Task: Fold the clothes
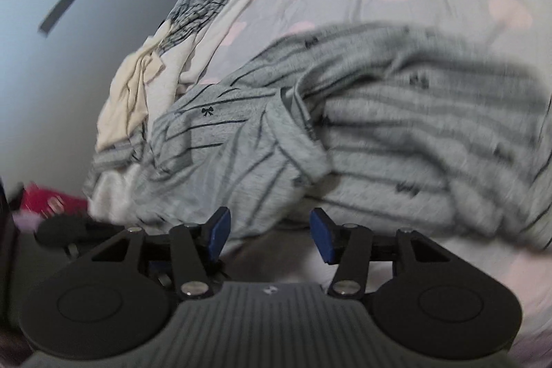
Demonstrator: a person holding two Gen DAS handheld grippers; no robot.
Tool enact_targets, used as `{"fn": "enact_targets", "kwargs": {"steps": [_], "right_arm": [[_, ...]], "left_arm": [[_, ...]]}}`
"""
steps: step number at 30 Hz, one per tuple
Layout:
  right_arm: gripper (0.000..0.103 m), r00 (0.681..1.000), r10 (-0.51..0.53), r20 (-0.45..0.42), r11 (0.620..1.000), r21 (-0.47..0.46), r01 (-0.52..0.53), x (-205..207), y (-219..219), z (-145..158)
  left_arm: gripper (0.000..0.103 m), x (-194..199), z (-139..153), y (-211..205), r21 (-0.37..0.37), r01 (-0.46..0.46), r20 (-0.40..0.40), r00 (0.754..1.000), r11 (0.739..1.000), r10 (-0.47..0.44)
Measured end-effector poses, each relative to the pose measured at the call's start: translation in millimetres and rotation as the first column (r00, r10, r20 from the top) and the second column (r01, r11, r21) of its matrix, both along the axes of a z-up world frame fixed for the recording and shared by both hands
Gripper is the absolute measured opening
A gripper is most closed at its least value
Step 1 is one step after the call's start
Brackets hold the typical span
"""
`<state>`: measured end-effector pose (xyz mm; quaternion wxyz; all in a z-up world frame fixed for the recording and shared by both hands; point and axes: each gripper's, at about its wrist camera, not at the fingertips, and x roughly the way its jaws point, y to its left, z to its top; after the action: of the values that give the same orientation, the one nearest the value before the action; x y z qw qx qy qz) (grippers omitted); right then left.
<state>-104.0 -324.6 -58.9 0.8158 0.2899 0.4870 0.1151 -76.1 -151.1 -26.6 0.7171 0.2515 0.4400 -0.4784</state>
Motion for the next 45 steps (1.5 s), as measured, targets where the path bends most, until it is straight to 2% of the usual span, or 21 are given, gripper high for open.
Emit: {"fn": "enact_targets", "kwargs": {"steps": [4,5,6,10,12,15,17,21,23,25,28,31,37,41,45], "right_arm": [[0.053,0.998,-0.036,-0.050,0.997,0.071,0.039,-1,-3,-13],[0.049,0.997,-0.044,-0.063,0.995,0.088,0.050,-1,-4,-16],[0.043,0.996,-0.054,-0.071,0.993,0.104,0.061,-2,-6,-19],[0.008,0.995,-0.091,-0.047,0.989,0.113,0.096,-6,-13,-12],[0.006,0.996,-0.092,-0.021,0.991,0.092,0.093,-8,-14,-5],[0.005,0.997,-0.074,0.023,0.997,-0.015,0.075,-10,-15,15],[0.004,0.997,-0.066,0.027,0.990,-0.119,0.069,-12,-19,26],[0.004,0.998,-0.053,0.017,0.962,-0.266,0.055,-13,-30,39],[0.004,0.999,-0.048,0.007,0.947,-0.318,0.047,-13,-35,41],[0.004,0.999,-0.039,0.008,0.932,-0.359,0.039,-12,-38,38],[0.004,0.999,-0.035,0.000,0.928,-0.371,0.032,-8,-40,29],[0.004,0.999,-0.034,0.002,0.916,-0.399,0.032,-4,-39,19],[0.005,0.998,-0.054,-0.022,0.919,-0.391,0.041,9,-44,3],[0.005,0.997,-0.056,-0.052,0.913,-0.408,0.029,24,-43,-7],[0.005,0.996,-0.029,-0.088,0.885,-0.465,-0.016,39,-34,-20]], "left_arm": [[0.002,-3,7,2,-0.060,0.023,-0.021,0.999,0.998,-0.024],[0.002,-4,9,2,-0.072,0.034,-0.032,0.999,0.997,-0.036],[0.002,-6,10,2,-0.081,0.049,-0.038,0.998,0.996,-0.052],[0.002,-9,14,-3,-0.089,0.089,-0.029,0.995,0.992,-0.092],[0.002,-1,19,-6,-0.083,0.090,-0.005,0.996,0.992,-0.090],[0.003,11,27,-11,-0.075,0.090,0.031,0.996,0.993,-0.087],[0.012,19,33,-15,-0.069,0.089,0.055,0.995,0.994,-0.086],[0.020,34,43,-22,-0.057,0.089,0.103,0.991,0.994,-0.082],[0.039,42,49,-26,-0.051,0.088,0.127,0.989,0.995,-0.081],[0.051,55,51,-31,-0.050,0.084,0.150,0.986,0.995,-0.076],[0.051,88,41,-47,-0.025,0.052,0.185,0.982,0.998,-0.046],[0.058,119,23,-64,0.025,0.028,0.231,0.972,0.999,-0.033],[0.058,163,-14,-90,0.138,0.046,0.186,0.980,0.989,-0.072],[0.058,181,-34,-101,0.166,0.052,0.143,0.987,0.985,-0.076],[0.058,189,-55,-109,0.173,0.076,0.057,0.995,0.982,-0.087]]}}
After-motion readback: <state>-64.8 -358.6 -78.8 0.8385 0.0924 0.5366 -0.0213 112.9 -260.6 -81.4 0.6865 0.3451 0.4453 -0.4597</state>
